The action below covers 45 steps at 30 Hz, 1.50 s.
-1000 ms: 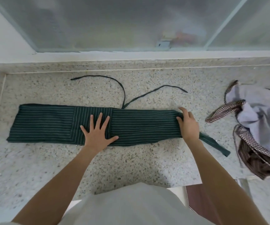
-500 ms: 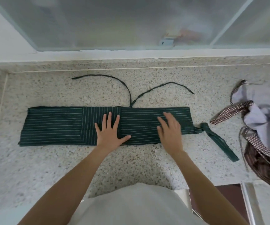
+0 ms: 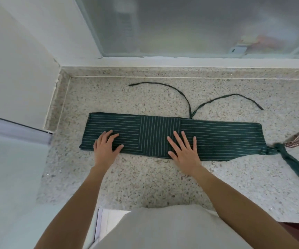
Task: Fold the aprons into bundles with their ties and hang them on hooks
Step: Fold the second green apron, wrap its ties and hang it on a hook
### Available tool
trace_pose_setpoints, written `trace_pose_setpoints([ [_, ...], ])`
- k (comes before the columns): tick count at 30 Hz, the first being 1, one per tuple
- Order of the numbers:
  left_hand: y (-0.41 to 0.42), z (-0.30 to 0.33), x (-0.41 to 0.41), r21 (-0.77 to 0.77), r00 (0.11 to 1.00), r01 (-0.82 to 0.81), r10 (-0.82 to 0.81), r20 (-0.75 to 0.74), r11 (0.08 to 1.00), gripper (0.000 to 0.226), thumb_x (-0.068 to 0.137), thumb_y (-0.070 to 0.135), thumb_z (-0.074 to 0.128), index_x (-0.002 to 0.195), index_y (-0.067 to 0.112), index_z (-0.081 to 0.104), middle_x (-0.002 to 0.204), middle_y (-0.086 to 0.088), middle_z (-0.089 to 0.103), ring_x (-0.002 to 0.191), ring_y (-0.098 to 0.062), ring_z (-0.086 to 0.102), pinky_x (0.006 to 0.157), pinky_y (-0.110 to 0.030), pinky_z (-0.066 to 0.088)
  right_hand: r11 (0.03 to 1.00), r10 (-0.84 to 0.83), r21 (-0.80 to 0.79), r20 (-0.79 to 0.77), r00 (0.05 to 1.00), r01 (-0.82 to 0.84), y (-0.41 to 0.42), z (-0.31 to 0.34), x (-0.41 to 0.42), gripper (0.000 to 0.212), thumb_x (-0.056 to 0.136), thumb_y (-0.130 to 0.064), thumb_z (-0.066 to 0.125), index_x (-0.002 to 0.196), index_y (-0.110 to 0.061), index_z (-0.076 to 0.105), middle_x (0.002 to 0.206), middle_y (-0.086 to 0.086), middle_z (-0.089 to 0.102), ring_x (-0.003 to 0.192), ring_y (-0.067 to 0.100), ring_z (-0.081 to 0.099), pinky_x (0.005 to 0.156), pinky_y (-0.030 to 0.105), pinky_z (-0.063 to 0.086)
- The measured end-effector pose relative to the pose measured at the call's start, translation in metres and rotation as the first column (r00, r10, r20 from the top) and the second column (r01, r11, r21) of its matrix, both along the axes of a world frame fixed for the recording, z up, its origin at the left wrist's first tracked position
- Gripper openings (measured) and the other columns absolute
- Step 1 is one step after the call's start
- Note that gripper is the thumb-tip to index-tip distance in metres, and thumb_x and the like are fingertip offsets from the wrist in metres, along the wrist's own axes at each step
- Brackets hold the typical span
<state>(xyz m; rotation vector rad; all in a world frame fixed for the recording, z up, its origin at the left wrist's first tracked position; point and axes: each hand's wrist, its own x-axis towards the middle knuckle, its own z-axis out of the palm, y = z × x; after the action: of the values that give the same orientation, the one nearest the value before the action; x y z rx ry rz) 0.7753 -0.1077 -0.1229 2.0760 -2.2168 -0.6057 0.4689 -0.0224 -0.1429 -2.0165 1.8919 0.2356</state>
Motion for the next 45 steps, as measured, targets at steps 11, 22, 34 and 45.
trace_pose_setpoints([
  [11,-0.002,0.015,0.031,0.116,0.906,-0.423,0.417,0.074,0.899,0.099,0.066,0.057,0.074,0.144,0.025,0.022,0.140,-0.020,0.030,0.122,-0.041,0.034,0.100,-0.051,0.033,0.934,0.312,-0.177,-0.016,0.950,-0.310,0.007,0.023,0.002,0.062,0.058,-0.006,0.083,0.113,-0.028,0.064,0.127,0.005,0.056,0.117,0.029,0.051,0.097,0.048,0.046],
  [22,0.011,0.080,0.003,0.254,0.299,-0.739,0.640,-0.708,0.625,0.027,0.084,0.022,0.068,0.107,0.007,0.067,0.096,-0.005,0.069,0.092,-0.021,0.066,0.086,-0.035,0.053,0.934,0.351,0.078,-0.010,0.936,-0.349,0.038,0.016,-0.003,0.060,0.099,-0.054,0.014,0.150,-0.023,0.006,0.157,0.001,0.003,0.144,0.023,0.000,0.113,0.042,-0.003],
  [34,0.074,0.095,-0.252,0.094,0.609,-0.115,0.144,-0.780,0.989,0.016,0.085,0.012,0.067,0.099,0.010,0.071,0.087,0.000,0.071,0.082,-0.009,0.067,0.081,-0.027,0.055,0.839,-0.397,-0.202,0.408,0.822,0.506,0.062,0.056,-0.115,0.033,0.093,-0.008,0.052,0.126,-0.011,0.057,0.136,0.011,0.049,0.128,0.033,0.039,0.109,0.047,0.029],
  [45,0.097,0.040,-0.252,-0.128,0.900,0.150,-0.189,-0.393,0.980,0.058,0.083,0.031,0.067,0.136,0.026,0.044,0.135,0.003,0.050,0.123,-0.017,0.044,0.105,-0.035,0.037,0.808,-0.529,0.024,0.470,0.707,0.589,0.048,0.057,-0.151,0.038,0.098,-0.030,0.044,0.131,-0.012,0.050,0.122,0.005,0.060,0.112,0.022,0.054,0.094,0.035,0.044],
])
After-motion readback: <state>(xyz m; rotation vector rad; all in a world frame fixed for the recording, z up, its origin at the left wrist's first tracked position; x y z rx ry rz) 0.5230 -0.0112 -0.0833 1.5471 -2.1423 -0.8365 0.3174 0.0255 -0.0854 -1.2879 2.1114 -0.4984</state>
